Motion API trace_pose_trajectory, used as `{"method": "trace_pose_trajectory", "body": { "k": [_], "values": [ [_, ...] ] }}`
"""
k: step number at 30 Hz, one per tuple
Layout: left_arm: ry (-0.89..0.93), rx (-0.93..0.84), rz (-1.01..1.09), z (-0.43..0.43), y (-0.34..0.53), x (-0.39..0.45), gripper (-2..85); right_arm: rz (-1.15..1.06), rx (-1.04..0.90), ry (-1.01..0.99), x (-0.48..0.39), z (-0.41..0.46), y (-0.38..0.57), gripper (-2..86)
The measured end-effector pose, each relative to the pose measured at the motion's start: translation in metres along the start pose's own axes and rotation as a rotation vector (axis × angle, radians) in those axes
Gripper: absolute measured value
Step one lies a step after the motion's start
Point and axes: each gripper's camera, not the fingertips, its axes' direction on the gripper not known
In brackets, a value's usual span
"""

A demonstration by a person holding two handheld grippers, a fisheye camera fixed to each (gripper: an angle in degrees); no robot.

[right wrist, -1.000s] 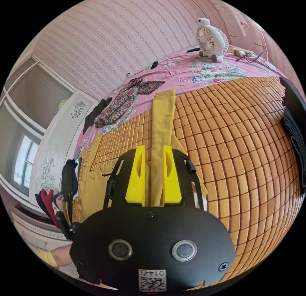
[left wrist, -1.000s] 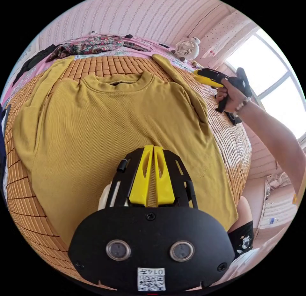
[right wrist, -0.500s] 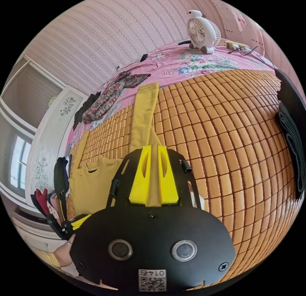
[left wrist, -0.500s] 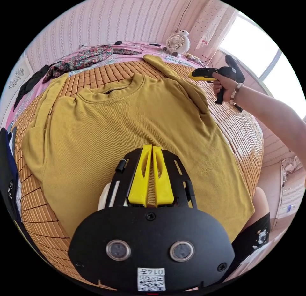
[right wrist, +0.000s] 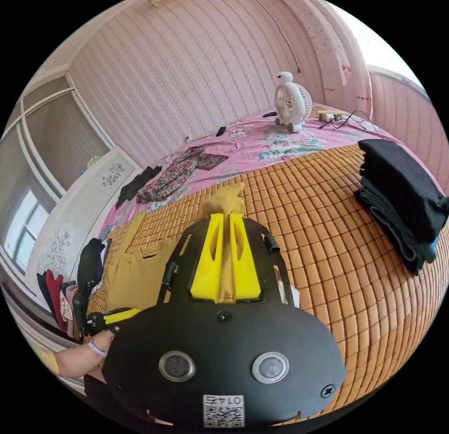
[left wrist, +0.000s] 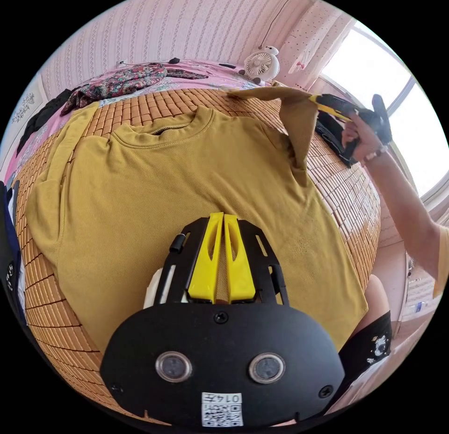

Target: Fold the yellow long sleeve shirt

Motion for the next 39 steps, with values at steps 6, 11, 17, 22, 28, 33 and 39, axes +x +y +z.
{"method": "trace_pose_trajectory", "body": {
  "k": [6,11,17,22,28,33,39],
  "values": [
    [-0.035,-0.006,0.022,0.005,-0.008,0.014,-1.0,0.06,-0.333,0.155,0.046,-0.099,0.147,4.9],
    [-0.009,-0.035,-0.016,0.005,-0.016,0.016,-1.0,0.127,-0.266,0.221,0.072,-0.124,0.159,6.9],
    [0.038,-0.047,-0.008,-0.002,-0.019,0.045,-1.0,0.154,-0.198,0.163,0.087,-0.046,0.086,8.1],
    [-0.081,-0.123,0.11,0.02,-0.014,0.077,-1.0,0.175,-0.291,0.107,0.088,-0.002,0.072,0.7],
    [-0.161,-0.106,0.146,0.024,-0.013,0.093,-1.0,0.4,0.063,0.241,0.12,-0.127,0.134,0.6],
    [0.053,-0.139,0.014,0.006,-0.011,0.063,-1.0,0.404,-0.095,0.407,0.13,-0.147,0.192,1.3],
    [-0.062,-0.162,-0.028,-0.025,0.044,0.051,-1.0,0.115,-0.184,0.487,0.08,-0.094,0.162,1.2]
  ]
}}
